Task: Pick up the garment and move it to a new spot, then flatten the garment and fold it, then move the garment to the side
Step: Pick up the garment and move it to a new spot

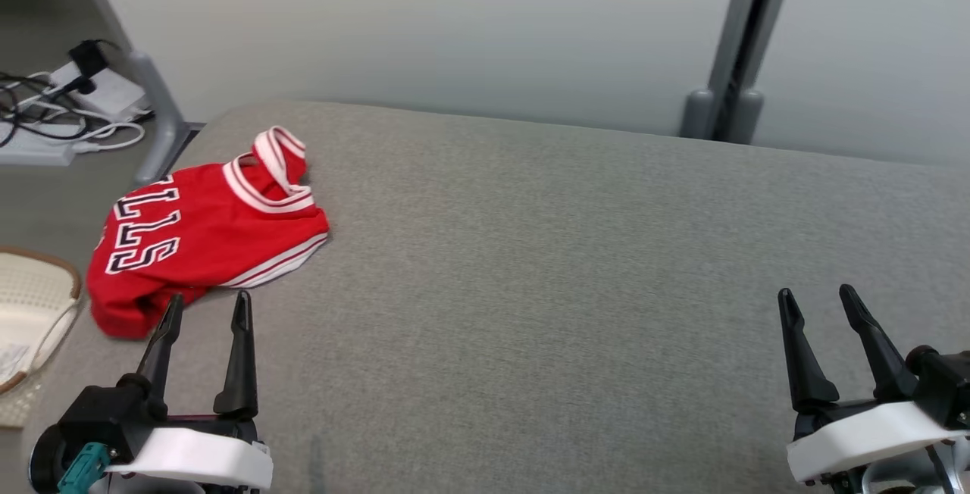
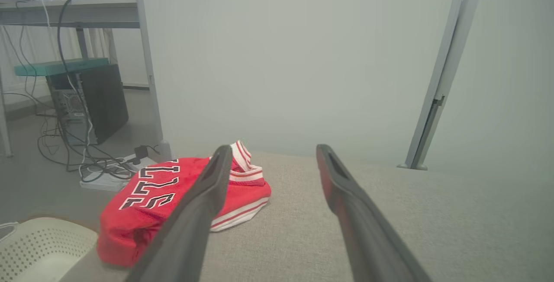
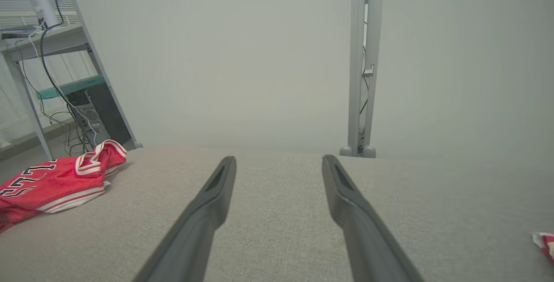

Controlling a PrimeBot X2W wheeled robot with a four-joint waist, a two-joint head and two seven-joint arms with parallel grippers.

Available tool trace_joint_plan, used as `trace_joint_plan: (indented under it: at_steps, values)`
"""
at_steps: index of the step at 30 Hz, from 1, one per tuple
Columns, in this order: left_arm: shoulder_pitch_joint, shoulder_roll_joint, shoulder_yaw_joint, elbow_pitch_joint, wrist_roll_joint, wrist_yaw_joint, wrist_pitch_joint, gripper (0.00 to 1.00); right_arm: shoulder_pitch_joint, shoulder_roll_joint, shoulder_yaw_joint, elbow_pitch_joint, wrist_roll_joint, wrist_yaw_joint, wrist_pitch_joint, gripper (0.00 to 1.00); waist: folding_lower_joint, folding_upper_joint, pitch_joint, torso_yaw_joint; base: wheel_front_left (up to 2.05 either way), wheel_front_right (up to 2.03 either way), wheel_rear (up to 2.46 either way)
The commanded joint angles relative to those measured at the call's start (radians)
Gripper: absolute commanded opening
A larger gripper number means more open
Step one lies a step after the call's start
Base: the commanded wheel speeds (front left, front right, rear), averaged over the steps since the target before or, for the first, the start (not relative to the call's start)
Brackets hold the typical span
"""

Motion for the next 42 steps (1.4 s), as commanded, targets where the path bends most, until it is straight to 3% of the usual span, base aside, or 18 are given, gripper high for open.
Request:
trace_joint_plan:
  at_steps: [1, 7, 13, 27, 34, 38, 42]
  values:
    - [-0.022, 0.004, 0.006, 0.011, -0.003, -0.006, -0.011, 1.00, -0.015, -0.003, 0.007, -0.009, -0.008, 0.000, 0.004, 1.00, 0.0000, 0.0000, 0.014, 0.080, 0.00, 0.00, 0.00]
    - [-0.038, 0.004, 0.019, 0.041, -0.013, -0.013, -0.030, 1.00, -0.029, -0.004, 0.015, -0.015, -0.009, 0.000, 0.015, 1.00, 0.0000, 0.0000, 0.020, 0.138, 0.00, 0.00, 0.00]
    - [-0.049, 0.006, 0.027, 0.063, -0.020, -0.021, -0.042, 1.00, -0.034, -0.004, 0.023, -0.017, -0.013, 0.000, 0.020, 1.00, 0.0000, 0.0000, 0.026, 0.153, 0.00, 0.00, 0.00]
    - [-0.088, -0.001, 0.044, 0.105, -0.023, -0.034, -0.065, 1.00, -0.056, -0.004, 0.031, -0.019, -0.015, 0.000, 0.029, 1.00, 0.0000, 0.0000, 0.047, 0.141, 0.00, 0.00, 0.00]
    - [-0.183, -0.007, 0.064, 0.093, -0.014, -0.027, -0.067, 1.00, -0.081, -0.003, 0.022, -0.048, -0.040, 0.000, 0.050, 1.00, 0.0000, 0.0000, 0.118, 0.131, 0.00, 0.00, 0.00]
    - [-0.287, 0.010, 0.059, 0.132, -0.035, -0.035, 0.012, 1.00, -0.112, -0.004, 0.037, -0.069, -0.071, 0.000, 0.081, 1.00, 0.0000, 0.0000, 0.182, 0.115, 0.00, 0.00, 0.00]
    - [-0.432, 0.027, 0.051, 0.285, -0.082, -0.083, 0.118, 1.00, -0.163, -0.004, 0.056, -0.090, -0.096, 0.000, 0.106, 1.00, 0.0000, 0.0000, 0.262, 0.086, 0.00, 0.00, 0.00]
